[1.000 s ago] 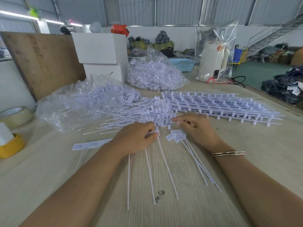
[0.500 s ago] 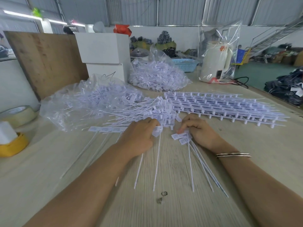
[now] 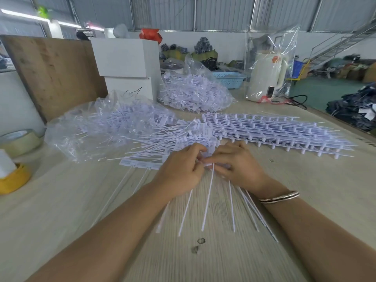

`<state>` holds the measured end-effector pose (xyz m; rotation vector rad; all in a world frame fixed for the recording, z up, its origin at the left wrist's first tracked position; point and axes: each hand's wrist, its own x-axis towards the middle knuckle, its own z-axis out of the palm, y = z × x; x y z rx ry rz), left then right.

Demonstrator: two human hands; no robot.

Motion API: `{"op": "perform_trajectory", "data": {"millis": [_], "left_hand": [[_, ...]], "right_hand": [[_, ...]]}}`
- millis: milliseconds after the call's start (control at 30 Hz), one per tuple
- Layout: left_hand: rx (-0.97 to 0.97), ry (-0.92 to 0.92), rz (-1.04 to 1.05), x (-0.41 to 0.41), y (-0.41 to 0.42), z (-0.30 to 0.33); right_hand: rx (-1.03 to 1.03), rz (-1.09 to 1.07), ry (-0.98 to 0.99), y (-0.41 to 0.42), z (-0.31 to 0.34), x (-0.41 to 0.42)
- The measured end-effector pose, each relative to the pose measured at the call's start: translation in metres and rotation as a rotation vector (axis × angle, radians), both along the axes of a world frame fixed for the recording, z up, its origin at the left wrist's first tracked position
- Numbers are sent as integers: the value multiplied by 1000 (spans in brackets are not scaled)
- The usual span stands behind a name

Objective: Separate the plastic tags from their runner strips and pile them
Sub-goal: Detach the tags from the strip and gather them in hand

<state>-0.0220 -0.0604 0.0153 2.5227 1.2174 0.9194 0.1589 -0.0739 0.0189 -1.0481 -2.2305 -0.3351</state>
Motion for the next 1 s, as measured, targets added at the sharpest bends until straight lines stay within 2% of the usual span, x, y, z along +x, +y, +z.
{"op": "perform_trajectory", "data": {"millis": [133,267,333,567,667,800,867,967,1000], "left_hand": [[34,183,188,-8,6,1],[-44,81,145,-12,9,0],[-38,48,110,-11,9,0],[122,40,-1,-7,8,4],[180,103,-18,-6,9,4],[135,70,-12,-10,9,7],[102,-8,-52,-11,7,11],[130,-39,-133,-11,0,15],[136,-34,-132,-11,-2,15]], "right_hand": [[37,-55,88,1,1,6],[52,-73,64,3,-1,6],[19,-70,131,4,-2,6],[-325,124,463,6,-3,13],[-336,99,532,7,-5,14],[-345,120,539,5,-5,11],[-380,103,659,5,-5,10],[-400,-1,1028,7,-1,22],[-389,-34,1048,7,0,27]]}}
